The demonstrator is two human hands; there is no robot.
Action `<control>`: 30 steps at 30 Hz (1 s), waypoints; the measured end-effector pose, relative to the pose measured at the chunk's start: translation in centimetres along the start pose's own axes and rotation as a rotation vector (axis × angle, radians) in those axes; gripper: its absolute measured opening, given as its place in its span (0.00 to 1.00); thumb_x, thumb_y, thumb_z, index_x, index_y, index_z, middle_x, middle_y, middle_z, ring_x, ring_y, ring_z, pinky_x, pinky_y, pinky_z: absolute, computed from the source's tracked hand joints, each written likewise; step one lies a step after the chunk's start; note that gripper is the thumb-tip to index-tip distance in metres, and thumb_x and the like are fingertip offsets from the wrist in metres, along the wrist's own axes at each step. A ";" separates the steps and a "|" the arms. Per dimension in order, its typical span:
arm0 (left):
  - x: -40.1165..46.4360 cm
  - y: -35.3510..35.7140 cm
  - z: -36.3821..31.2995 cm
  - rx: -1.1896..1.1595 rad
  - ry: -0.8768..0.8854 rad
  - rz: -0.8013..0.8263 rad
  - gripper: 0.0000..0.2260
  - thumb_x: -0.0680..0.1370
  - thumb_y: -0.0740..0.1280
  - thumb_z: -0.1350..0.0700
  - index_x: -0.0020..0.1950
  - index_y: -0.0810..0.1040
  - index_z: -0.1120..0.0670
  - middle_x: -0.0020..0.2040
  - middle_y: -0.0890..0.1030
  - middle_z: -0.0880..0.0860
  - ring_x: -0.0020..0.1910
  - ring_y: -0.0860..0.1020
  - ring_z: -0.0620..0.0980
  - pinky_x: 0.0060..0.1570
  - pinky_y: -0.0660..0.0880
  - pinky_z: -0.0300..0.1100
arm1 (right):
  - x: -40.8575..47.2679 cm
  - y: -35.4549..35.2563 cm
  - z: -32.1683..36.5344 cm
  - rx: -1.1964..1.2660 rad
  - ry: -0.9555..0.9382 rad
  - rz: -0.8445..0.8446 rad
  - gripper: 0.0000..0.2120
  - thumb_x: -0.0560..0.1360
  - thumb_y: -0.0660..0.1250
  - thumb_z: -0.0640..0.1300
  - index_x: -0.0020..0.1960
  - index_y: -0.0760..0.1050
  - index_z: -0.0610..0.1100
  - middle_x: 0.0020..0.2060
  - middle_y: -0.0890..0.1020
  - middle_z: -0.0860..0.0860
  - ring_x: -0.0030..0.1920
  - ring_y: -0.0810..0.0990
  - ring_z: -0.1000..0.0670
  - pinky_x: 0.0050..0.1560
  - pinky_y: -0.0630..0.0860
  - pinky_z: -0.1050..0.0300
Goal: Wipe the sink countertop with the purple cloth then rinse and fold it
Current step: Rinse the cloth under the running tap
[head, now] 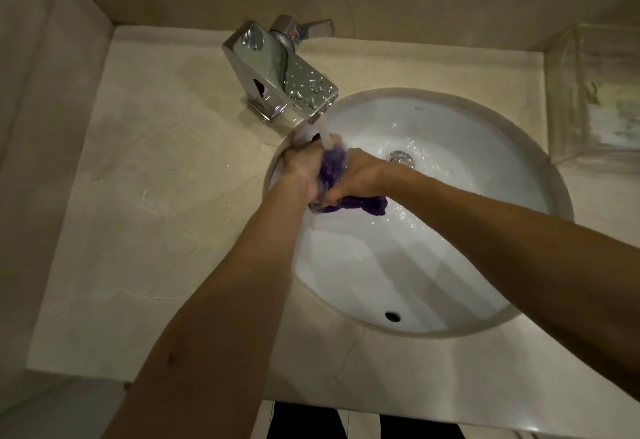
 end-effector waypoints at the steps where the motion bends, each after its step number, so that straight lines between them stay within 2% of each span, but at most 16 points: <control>1: 0.0 0.0 0.0 0.012 0.030 -0.039 0.08 0.72 0.76 0.60 0.48 0.82 0.61 0.41 0.85 0.58 0.33 0.82 0.53 0.31 0.81 0.45 | 0.1 0.2 -0.2 0.002 -0.006 -0.026 0.19 0.61 0.84 0.47 0.45 0.79 0.46 0.40 0.84 0.50 0.44 0.84 0.48 0.44 0.80 0.55; 3: 0.2 0.4 -0.4 0.069 0.104 -0.054 0.13 0.71 0.79 0.55 0.50 0.83 0.60 0.39 0.85 0.54 0.34 0.83 0.51 0.33 0.82 0.42 | 0.0 0.5 -0.9 0.159 -0.059 -0.018 0.19 0.63 0.84 0.44 0.49 0.81 0.45 0.44 0.86 0.48 0.46 0.85 0.47 0.49 0.83 0.53; 5: 0.2 0.5 -1.0 0.149 0.145 0.013 0.25 0.68 0.80 0.42 0.56 0.82 0.56 0.47 0.86 0.54 0.44 0.85 0.52 0.47 0.83 0.47 | -0.8 0.4 -1.3 0.416 -0.122 0.044 0.17 0.69 0.81 0.45 0.54 0.80 0.46 0.46 0.86 0.47 0.44 0.86 0.48 0.41 0.82 0.56; 6: 0.2 0.5 -1.2 0.181 0.149 0.055 0.29 0.67 0.78 0.37 0.59 0.81 0.56 0.51 0.85 0.56 0.48 0.84 0.55 0.53 0.82 0.51 | -1.1 0.3 -1.6 0.497 -0.114 0.053 0.16 0.71 0.79 0.50 0.56 0.80 0.47 0.46 0.87 0.46 0.41 0.85 0.48 0.38 0.80 0.56; 8: 0.0 0.3 -0.9 0.148 0.122 0.129 0.28 0.72 0.72 0.38 0.59 0.81 0.59 0.53 0.84 0.63 0.50 0.84 0.62 0.53 0.81 0.59 | -1.3 0.2 -2.7 0.591 -0.037 0.010 0.20 0.73 0.75 0.59 0.56 0.80 0.46 0.47 0.87 0.43 0.37 0.84 0.46 0.39 0.80 0.52; 10: -0.4 0.0 0.1 0.109 0.072 0.176 0.23 0.77 0.68 0.39 0.60 0.82 0.57 0.53 0.85 0.62 0.50 0.85 0.61 0.50 0.82 0.59 | -1.2 -0.2 -3.5 0.633 -0.006 -0.069 0.18 0.76 0.72 0.60 0.56 0.81 0.47 0.48 0.87 0.44 0.37 0.85 0.47 0.43 0.82 0.48; 13: -1.0 -0.5 3.1 0.171 -0.054 0.243 0.28 0.73 0.65 0.28 0.63 0.80 0.46 0.56 0.86 0.54 0.55 0.84 0.55 0.56 0.80 0.60 | -1.1 -0.4 -4.3 0.748 0.064 -0.123 0.17 0.79 0.65 0.59 0.58 0.80 0.48 0.51 0.87 0.45 0.47 0.87 0.45 0.54 0.83 0.46; 16: -1.2 -0.1 4.5 -0.122 -0.122 0.291 0.26 0.74 0.62 0.28 0.57 0.84 0.45 0.57 0.85 0.53 0.59 0.82 0.56 0.59 0.75 0.67 | -1.3 -0.1 -4.1 0.876 0.136 -0.121 0.20 0.81 0.59 0.58 0.60 0.79 0.45 0.53 0.87 0.45 0.55 0.85 0.44 0.60 0.80 0.46; 18: -0.8 0.2 4.7 -0.217 -0.104 0.240 0.25 0.77 0.61 0.30 0.55 0.84 0.48 0.55 0.86 0.54 0.59 0.82 0.57 0.57 0.78 0.64 | -1.3 0.0 -4.0 0.825 0.140 -0.176 0.20 0.81 0.58 0.58 0.57 0.79 0.45 0.52 0.86 0.45 0.54 0.84 0.44 0.59 0.80 0.47; 21: -0.7 0.7 4.6 -0.218 -0.038 0.196 0.27 0.80 0.55 0.32 0.64 0.80 0.48 0.58 0.85 0.55 0.59 0.82 0.58 0.57 0.79 0.61 | -1.9 -0.6 -3.1 0.714 0.018 -0.359 0.11 0.82 0.58 0.48 0.51 0.75 0.43 0.45 0.82 0.46 0.46 0.80 0.47 0.46 0.76 0.53; 23: -0.3 0.8 3.9 -0.224 0.012 0.157 0.27 0.80 0.54 0.32 0.65 0.79 0.48 0.58 0.85 0.54 0.57 0.82 0.57 0.54 0.80 0.60 | -2.1 -0.5 -2.3 0.691 -0.087 -0.453 0.07 0.80 0.58 0.43 0.50 0.75 0.48 0.42 0.81 0.44 0.42 0.79 0.43 0.42 0.75 0.51; 25: -0.2 0.8 2.8 -0.243 0.024 0.154 0.28 0.79 0.55 0.31 0.61 0.82 0.49 0.56 0.85 0.54 0.55 0.83 0.57 0.57 0.77 0.56 | -2.1 0.9 -1.5 0.682 -0.162 -0.438 0.14 0.75 0.58 0.44 0.53 0.75 0.62 0.42 0.81 0.39 0.38 0.79 0.36 0.38 0.78 0.44; 26: 0.1 1.0 2.5 -0.233 0.016 0.158 0.27 0.79 0.55 0.31 0.57 0.82 0.50 0.55 0.85 0.55 0.53 0.83 0.57 0.59 0.75 0.55 | -1.9 1.7 -1.2 0.690 -0.164 -0.421 0.19 0.73 0.59 0.47 0.54 0.73 0.70 0.44 0.82 0.41 0.40 0.81 0.37 0.40 0.79 0.44; 27: -0.1 1.3 2.4 -0.209 0.006 0.141 0.25 0.79 0.56 0.32 0.54 0.82 0.49 0.53 0.85 0.54 0.51 0.82 0.55 0.59 0.75 0.53 | -1.7 2.2 -0.9 0.736 -0.143 -0.403 0.19 0.72 0.60 0.49 0.54 0.73 0.72 0.44 0.83 0.44 0.41 0.82 0.39 0.41 0.79 0.46; 29: -0.8 1.9 2.7 -0.163 0.009 0.119 0.21 0.78 0.61 0.34 0.50 0.82 0.50 0.51 0.83 0.52 0.51 0.82 0.51 0.54 0.76 0.47 | -1.0 2.1 -1.0 0.862 -0.039 -0.373 0.10 0.75 0.63 0.54 0.54 0.78 0.56 0.37 0.82 0.48 0.39 0.81 0.43 0.39 0.78 0.53; 30: -0.8 2.4 2.9 -0.150 0.007 0.146 0.22 0.75 0.64 0.33 0.52 0.83 0.50 0.51 0.84 0.53 0.53 0.83 0.52 0.54 0.77 0.46 | -0.4 1.8 -1.1 0.903 0.023 -0.351 0.14 0.78 0.62 0.57 0.51 0.78 0.48 0.36 0.82 0.48 0.40 0.81 0.44 0.40 0.78 0.54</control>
Point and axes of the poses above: each hand's wrist, its own x-axis towards the middle knuckle, its own y-axis out of the palm, z = x × y, the point moved 5 cm from there along x, towards the middle knuckle
